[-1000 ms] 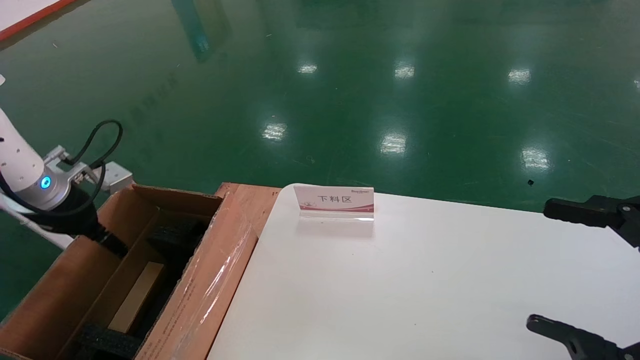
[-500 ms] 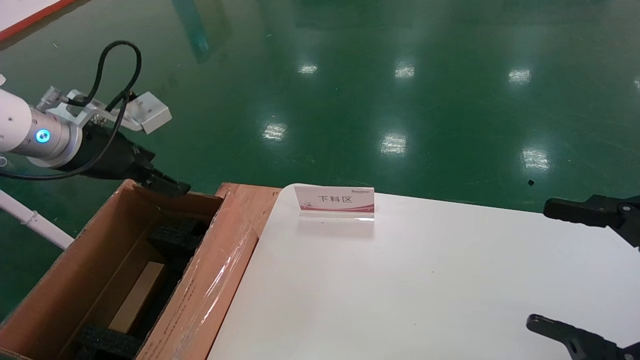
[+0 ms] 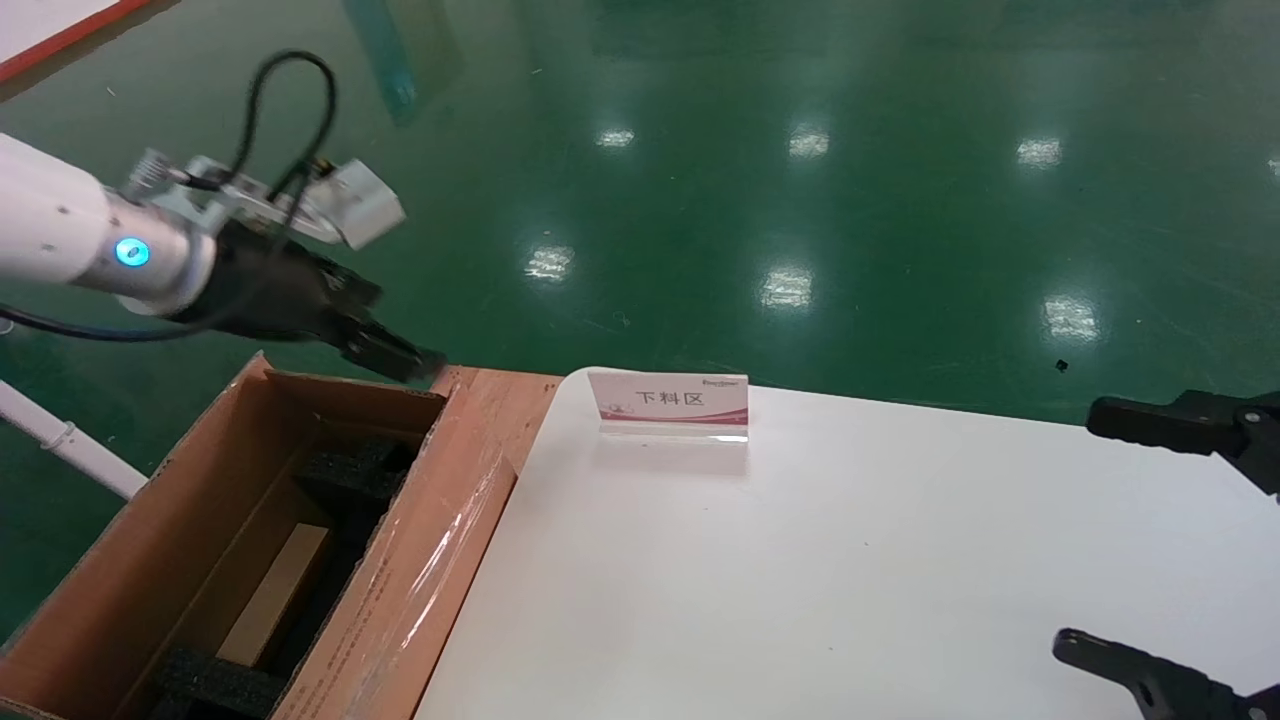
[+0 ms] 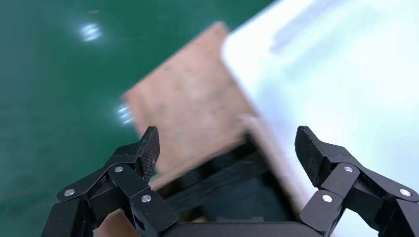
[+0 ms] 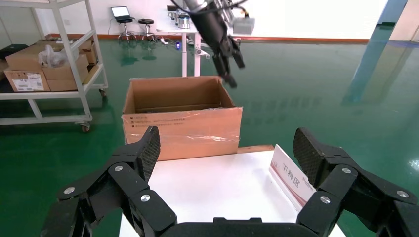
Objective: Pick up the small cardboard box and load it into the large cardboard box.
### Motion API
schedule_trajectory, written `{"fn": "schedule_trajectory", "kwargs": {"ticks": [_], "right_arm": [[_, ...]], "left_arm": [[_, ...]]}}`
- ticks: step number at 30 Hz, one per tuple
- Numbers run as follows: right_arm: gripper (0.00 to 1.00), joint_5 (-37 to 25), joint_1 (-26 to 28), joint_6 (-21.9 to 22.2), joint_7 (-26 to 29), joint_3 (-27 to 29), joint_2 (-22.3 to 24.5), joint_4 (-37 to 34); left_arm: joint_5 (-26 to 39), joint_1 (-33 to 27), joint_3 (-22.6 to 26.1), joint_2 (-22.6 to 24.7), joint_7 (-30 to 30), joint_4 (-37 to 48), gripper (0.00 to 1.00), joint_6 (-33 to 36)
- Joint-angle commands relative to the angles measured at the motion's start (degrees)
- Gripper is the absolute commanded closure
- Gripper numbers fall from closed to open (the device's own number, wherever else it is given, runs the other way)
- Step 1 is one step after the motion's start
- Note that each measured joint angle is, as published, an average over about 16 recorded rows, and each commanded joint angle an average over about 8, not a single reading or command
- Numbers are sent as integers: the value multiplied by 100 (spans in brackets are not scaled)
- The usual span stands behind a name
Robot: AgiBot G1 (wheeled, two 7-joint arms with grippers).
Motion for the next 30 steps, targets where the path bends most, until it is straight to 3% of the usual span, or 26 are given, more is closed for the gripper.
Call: {"fn": "schedule_trajectory", "kwargs": {"ticks": [1, 30], "right_arm": [[0, 0, 1, 0, -1, -1, 0, -1], [0, -6, -3, -3, 3, 8, -3, 0]], "left_arm": [[-128, 275, -365, 19, 201, 13, 0, 113], [-2138, 4581, -6083, 317, 3351, 223, 0, 1874]]}}
